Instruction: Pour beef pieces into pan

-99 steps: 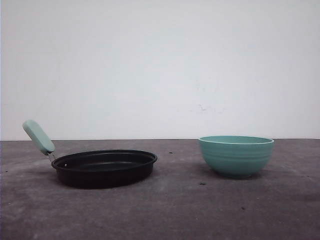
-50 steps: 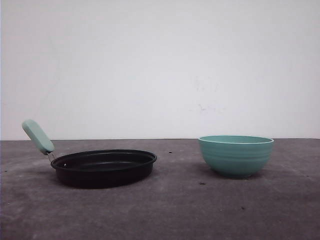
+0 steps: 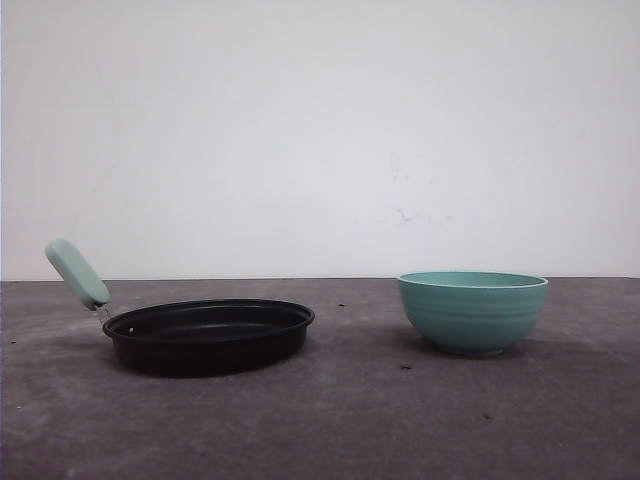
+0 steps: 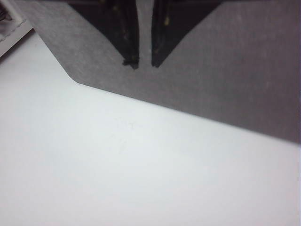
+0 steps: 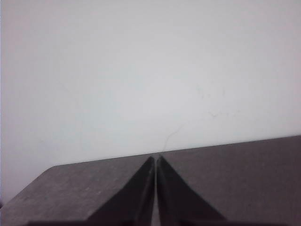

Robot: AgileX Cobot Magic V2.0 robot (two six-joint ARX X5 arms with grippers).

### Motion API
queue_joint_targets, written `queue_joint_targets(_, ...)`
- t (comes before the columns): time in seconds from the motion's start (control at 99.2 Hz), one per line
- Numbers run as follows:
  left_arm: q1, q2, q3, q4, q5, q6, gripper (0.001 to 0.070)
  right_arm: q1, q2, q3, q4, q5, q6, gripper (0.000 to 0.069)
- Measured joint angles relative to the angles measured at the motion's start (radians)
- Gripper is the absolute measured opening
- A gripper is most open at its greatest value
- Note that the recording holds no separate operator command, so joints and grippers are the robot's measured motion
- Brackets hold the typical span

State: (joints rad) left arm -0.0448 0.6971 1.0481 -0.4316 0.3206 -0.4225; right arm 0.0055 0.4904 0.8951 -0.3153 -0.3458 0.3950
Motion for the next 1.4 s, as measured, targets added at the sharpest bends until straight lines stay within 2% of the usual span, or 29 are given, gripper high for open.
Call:
queue_joint_targets(0.091, -0.013, 0.079, 0.095, -0.051, 0.005, 0.022, 0.0024, 0.000, 0.070, 0.078, -0.036, -0.034, -0.014, 0.0006)
queue_joint_targets(0.181, -0.025, 0.106, 0.119, -0.070, 0.020, 0.032, 0.0031, 0.000, 0.107, 0.116, -0.058, -0.076, -0.027, 0.0017)
queue_joint_targets(0.313, -0.035, 0.097, 0.119, -0.090, 0.023, 0.038, 0.0046, 0.000, 0.116, 0.122, -0.064, -0.092, -0.032, 0.0138)
queue_joint_targets(0.373, -0.037, 0.091, 0.119, -0.090, 0.024, 0.038, 0.0095, 0.000, 0.113, 0.122, -0.064, -0.093, -0.032, 0.0191)
queue_joint_targets(0.504, -0.039, 0.084, 0.120, -0.090, 0.024, 0.038, 0.0253, 0.000, 0.108, 0.122, -0.062, -0.095, -0.033, 0.0243)
queue_joint_targets(0.554, -0.039, 0.083, 0.120, -0.090, 0.024, 0.038, 0.0321, 0.000, 0.108, 0.122, -0.063, -0.095, -0.033, 0.0331)
queue_joint_targets(0.655, -0.039, 0.077, 0.120, -0.093, 0.024, 0.039, 0.0538, 0.000, 0.109, 0.122, -0.063, -0.095, -0.033, 0.0624)
queue_joint_targets(0.686, -0.039, 0.076, 0.120, -0.096, 0.023, 0.040, 0.0590, 0.000, 0.110, 0.122, -0.063, -0.095, -0.033, 0.0689)
queue_joint_targets(0.746, -0.039, 0.075, 0.120, -0.103, 0.020, 0.046, 0.0645, 0.000, 0.114, 0.122, -0.064, -0.093, -0.035, 0.0684)
queue_joint_targets(0.837, -0.039, 0.078, 0.120, -0.127, 0.007, 0.070, 0.0673, 0.000, 0.117, 0.122, -0.064, -0.092, -0.037, 0.0684)
queue_joint_targets(1.089, -0.039, 0.117, 0.120, -0.220, -0.106, 0.154, 0.0683, 0.000, 0.121, 0.122, -0.091, -0.069, -0.058, 0.0684)
queue_joint_targets(1.27, -0.061, 0.177, 0.102, -0.260, -0.201, 0.253, 0.0693, 0.000, 0.129, 0.122, -0.129, -0.043, -0.072, 0.0684)
queue_joint_targets(1.351, -0.069, 0.214, 0.061, -0.245, -0.214, 0.266, 0.0693, 0.005, 0.132, 0.122, -0.135, -0.042, -0.080, 0.0684)
queue_joint_targets(1.401, -0.071, 0.238, 0.027, -0.219, -0.214, 0.252, 0.0693, 0.009, 0.132, 0.122, -0.141, -0.043, -0.082, 0.0684)
